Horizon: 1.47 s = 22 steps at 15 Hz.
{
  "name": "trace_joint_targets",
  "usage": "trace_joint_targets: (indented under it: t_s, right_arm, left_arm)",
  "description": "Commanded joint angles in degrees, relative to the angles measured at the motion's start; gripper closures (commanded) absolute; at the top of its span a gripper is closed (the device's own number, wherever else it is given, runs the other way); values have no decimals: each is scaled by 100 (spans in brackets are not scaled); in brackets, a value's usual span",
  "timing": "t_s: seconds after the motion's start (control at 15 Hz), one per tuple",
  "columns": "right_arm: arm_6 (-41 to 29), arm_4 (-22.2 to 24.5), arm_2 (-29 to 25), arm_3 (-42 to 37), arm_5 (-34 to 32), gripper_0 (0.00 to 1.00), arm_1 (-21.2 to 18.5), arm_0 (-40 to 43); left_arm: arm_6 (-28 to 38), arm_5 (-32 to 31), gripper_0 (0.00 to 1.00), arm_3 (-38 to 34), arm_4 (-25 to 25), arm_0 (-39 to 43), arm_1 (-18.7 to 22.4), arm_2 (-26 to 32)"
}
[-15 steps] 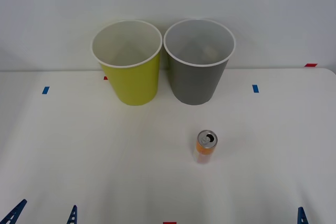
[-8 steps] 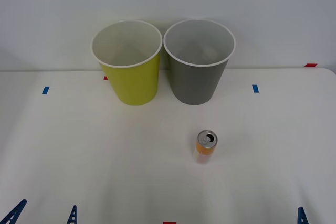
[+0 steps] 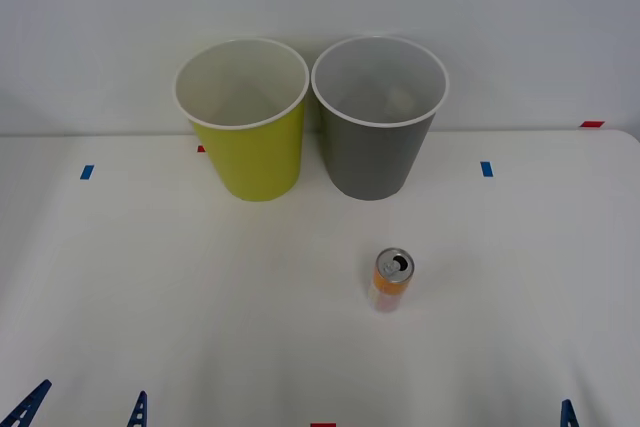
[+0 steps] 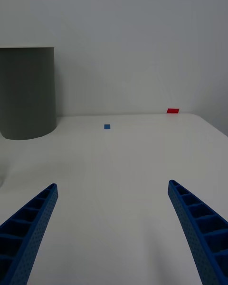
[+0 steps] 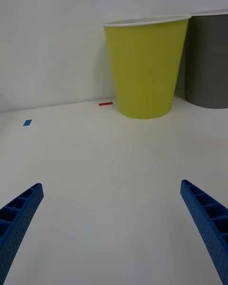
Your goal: Put cans in the gray bin and PET bottles in the light green bin.
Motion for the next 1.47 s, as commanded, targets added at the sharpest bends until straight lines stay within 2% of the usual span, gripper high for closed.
trace_joint_targets:
  t_s: [0.07,0.2,0.4,0.6,0.73,0.93,1.47]
  right_arm:
    - [40,-154,141,11,-269,22,-25,22]
    - [75,-171,237,20,-383,10,-166,-4]
    - [102,-189,448,196,-673,7,-509,-48]
    - [128,-110,527,1084,-1455,6,-755,-593]
    - [163,-92,686,1154,-1464,0,-975,-830]
    - [233,-75,932,1154,-1156,0,-1177,-1199]
    - [418,31,1565,925,-40,0,-1168,-2272]
  left_arm:
    - [0,0,0,0,0,0,0,0]
    - [0,0,0,0,0,0,0,0]
    - [0,0,0,0,0,0,0,0]
    - [0,0,0,0,0,0,0,0]
    - [0,0,0,0,0,0,0,0]
    - [0,0,0,0,0,0,0,0]
    - [0,0,0,0,0,0,0,0]
